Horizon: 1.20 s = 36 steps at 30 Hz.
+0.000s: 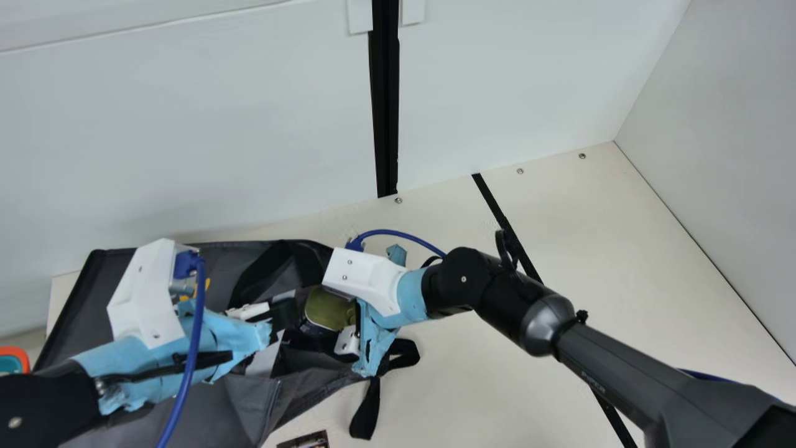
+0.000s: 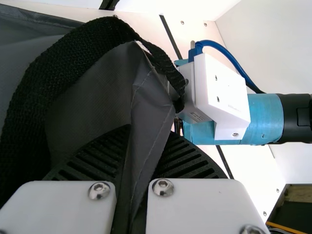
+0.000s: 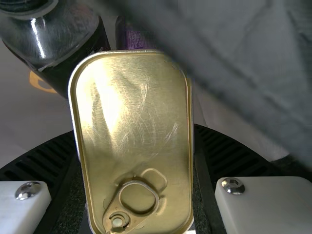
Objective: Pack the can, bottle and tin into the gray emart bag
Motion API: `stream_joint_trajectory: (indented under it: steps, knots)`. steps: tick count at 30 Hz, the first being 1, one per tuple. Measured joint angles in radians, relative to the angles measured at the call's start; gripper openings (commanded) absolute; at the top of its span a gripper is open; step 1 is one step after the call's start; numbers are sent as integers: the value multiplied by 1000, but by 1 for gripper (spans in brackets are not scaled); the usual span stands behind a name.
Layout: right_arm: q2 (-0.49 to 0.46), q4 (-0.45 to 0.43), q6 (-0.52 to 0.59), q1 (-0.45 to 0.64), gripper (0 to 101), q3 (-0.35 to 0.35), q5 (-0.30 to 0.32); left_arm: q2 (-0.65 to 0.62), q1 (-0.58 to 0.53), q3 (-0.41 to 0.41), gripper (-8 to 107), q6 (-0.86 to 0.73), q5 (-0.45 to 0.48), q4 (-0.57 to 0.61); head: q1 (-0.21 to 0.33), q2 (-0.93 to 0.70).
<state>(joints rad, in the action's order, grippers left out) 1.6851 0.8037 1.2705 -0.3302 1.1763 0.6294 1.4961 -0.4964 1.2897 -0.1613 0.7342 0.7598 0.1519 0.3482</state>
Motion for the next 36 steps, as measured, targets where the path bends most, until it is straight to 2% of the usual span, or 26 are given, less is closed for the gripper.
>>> stream_joint_trajectory:
  steps: [21,36]
  knots:
    - [57,72,10,-37,0,54,-2,0,0,0,10,0,0,0,0,0]
    - [89,100,-32,-62,0,81,-26,0,0,0,10,0,0,-2,0,0]
